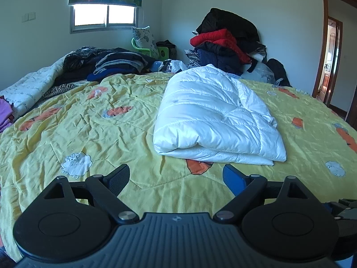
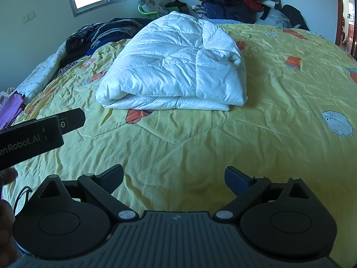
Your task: Fold small clothes
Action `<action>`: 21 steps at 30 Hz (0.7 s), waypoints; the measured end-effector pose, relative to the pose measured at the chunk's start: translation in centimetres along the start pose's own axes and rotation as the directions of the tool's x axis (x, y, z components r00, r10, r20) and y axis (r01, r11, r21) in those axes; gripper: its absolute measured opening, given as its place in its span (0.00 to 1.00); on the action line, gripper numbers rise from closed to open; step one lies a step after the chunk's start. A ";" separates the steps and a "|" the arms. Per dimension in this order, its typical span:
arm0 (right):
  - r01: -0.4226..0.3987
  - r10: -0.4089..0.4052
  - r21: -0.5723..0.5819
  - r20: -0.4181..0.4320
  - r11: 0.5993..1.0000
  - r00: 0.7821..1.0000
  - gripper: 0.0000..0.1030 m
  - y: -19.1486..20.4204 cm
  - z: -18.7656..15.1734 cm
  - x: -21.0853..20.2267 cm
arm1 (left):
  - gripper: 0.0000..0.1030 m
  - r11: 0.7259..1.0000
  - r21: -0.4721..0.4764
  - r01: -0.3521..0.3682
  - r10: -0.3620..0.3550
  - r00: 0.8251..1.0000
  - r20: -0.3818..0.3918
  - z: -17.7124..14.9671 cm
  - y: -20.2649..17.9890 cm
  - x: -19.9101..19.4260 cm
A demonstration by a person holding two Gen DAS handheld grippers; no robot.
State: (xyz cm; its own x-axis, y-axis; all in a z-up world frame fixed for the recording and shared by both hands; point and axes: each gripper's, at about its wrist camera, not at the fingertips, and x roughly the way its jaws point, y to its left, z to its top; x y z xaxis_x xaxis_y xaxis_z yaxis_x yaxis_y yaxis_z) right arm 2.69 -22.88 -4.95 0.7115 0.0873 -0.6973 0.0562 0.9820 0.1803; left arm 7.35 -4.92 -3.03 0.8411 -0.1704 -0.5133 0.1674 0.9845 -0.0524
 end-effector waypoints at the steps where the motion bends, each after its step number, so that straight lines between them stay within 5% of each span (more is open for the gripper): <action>1: 0.000 0.000 0.000 -0.001 1.000 1.000 0.96 -0.1 0.1 0.1 | 0.88 1.000 -0.006 0.000 0.000 1.000 -0.003 0.0 0.0 0.0; 11: -0.001 0.001 0.000 -0.005 1.000 1.000 0.96 -0.1 0.0 0.1 | 1.00 0.993 -0.087 0.075 -0.076 0.997 -0.013 0.3 1.2 0.1; 21: -0.012 0.012 0.018 -0.007 1.000 1.000 0.96 -0.8 0.3 0.1 | 1.00 0.997 -0.068 0.027 -0.024 0.999 0.042 0.2 1.3 -0.7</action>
State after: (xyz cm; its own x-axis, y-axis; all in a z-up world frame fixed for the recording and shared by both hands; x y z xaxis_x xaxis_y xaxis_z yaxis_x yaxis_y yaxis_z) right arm 2.99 -23.68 -4.94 0.7072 0.0999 -0.6999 0.0609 0.9777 0.2011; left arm 7.12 -3.52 -2.55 0.8579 -0.1955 -0.4752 0.1548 0.9801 -0.1239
